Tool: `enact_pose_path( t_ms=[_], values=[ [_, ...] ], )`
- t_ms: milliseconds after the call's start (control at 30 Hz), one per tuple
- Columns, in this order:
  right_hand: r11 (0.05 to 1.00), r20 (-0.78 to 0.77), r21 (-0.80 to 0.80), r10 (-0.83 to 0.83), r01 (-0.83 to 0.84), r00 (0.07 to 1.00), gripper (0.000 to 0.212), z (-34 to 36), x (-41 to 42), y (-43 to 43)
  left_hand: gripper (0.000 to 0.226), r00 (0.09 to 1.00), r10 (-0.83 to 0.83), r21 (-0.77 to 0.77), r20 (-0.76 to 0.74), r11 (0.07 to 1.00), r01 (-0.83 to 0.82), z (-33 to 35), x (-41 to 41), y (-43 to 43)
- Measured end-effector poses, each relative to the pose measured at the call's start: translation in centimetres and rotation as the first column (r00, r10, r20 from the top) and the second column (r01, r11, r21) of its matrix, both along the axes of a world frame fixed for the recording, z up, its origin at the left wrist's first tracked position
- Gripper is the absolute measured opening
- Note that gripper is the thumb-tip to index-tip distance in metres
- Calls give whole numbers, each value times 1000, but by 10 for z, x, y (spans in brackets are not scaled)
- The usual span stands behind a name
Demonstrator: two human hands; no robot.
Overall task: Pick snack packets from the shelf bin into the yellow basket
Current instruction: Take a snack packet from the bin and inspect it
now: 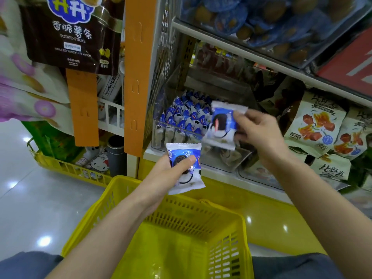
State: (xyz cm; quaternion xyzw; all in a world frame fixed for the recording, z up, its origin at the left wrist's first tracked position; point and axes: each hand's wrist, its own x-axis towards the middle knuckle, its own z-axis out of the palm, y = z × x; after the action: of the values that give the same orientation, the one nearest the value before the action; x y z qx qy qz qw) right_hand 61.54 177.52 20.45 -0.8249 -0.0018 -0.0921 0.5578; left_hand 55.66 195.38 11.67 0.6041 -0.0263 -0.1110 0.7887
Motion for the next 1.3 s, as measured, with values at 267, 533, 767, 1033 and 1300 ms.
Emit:
enact_pose_path(
  t_ms=[267,533,767,1033,1300],
  values=[
    [696,-29,-716,-105,53,994,34,-23,58,-3,19,997,75,-36,-21,996,-76,-3,7,-1],
    [777,-235,-618,-39,-119,971,28,-39,81,10,14,994,106,-18,-30,994,-106,-7,10,3],
    [787,-315,-585,3,-197,949,25,-42,84,7,13,994,99,9,-33,995,-99,-12,12,0],
    [921,198,-382,164,-78,967,11,-38,7,29,14,995,104,18,-5,994,-104,-13,6,-1],
    [957,-134,-129,244,-261,961,19,-82,-33,23,29,999,49,93,14,994,-50,-22,0,-12]
  ],
)
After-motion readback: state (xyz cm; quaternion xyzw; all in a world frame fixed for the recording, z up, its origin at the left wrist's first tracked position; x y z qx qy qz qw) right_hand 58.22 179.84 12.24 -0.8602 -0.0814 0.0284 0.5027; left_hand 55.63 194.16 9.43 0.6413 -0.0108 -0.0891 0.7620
